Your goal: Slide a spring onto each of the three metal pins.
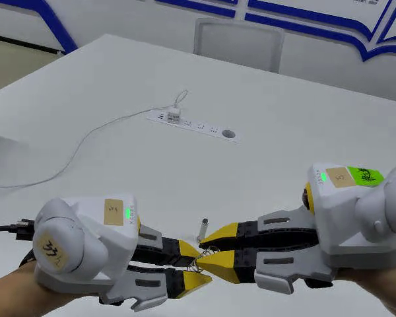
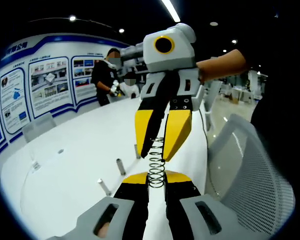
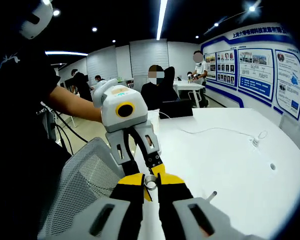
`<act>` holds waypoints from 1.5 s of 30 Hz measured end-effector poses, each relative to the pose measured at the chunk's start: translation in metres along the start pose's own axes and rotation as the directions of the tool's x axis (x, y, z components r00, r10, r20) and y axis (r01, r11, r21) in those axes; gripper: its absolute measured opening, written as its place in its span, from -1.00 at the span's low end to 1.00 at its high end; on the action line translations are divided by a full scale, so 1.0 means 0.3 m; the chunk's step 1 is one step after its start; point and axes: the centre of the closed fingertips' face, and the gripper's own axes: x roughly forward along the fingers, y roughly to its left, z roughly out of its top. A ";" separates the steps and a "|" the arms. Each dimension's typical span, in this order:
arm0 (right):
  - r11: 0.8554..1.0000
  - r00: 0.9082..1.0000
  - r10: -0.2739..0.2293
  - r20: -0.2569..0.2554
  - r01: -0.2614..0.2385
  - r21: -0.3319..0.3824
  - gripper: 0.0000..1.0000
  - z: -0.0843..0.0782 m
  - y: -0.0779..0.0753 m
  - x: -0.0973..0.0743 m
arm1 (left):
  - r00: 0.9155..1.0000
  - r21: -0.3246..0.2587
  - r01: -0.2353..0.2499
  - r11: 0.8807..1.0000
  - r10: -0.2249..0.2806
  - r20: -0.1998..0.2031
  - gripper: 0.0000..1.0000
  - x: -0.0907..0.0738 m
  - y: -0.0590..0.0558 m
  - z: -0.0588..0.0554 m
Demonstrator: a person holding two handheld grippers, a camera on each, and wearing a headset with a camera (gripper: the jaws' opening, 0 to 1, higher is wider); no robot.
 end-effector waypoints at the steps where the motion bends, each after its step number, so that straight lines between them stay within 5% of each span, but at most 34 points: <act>1: 1.000 1.000 -0.003 -0.001 0.003 -0.001 -0.79 0.000 -0.002 0.000 | 1.000 -0.009 -0.003 1.000 0.003 0.004 -0.78 -0.002 0.003 -0.001; 4: 1.000 1.000 -0.019 0.003 0.019 0.003 -0.79 0.004 -0.015 -0.002 | 0.998 -0.025 -0.052 0.998 0.053 0.037 -0.73 -0.013 0.033 0.007; 10: 0.999 0.999 -0.043 0.007 0.044 -0.004 -0.79 0.025 -0.054 -0.017 | 0.993 -0.059 -0.116 0.992 0.118 0.031 -0.31 -0.042 0.088 -0.009; 20: 0.992 0.992 -0.128 -0.009 0.128 0.010 -0.79 0.032 -0.171 -0.041 | 0.968 -0.157 -0.218 0.963 0.234 0.090 0.37 -0.115 0.185 0.000; 31: 0.974 0.972 -0.218 -0.083 0.222 0.039 -0.78 -0.010 -0.296 -0.033 | 0.953 -0.208 -0.267 0.941 0.290 0.089 0.49 -0.161 0.222 -0.028; 35: 0.963 0.960 -0.254 -0.119 0.262 0.058 -0.78 -0.033 -0.351 -0.015 | 0.951 -0.230 -0.244 0.942 0.280 0.135 0.68 -0.167 0.214 -0.005; 45: 0.954 0.932 -0.283 -0.225 0.299 0.038 -0.78 -0.125 -0.456 0.066 | 0.947 -0.236 -0.279 0.931 0.307 0.093 0.71 -0.179 0.234 -0.047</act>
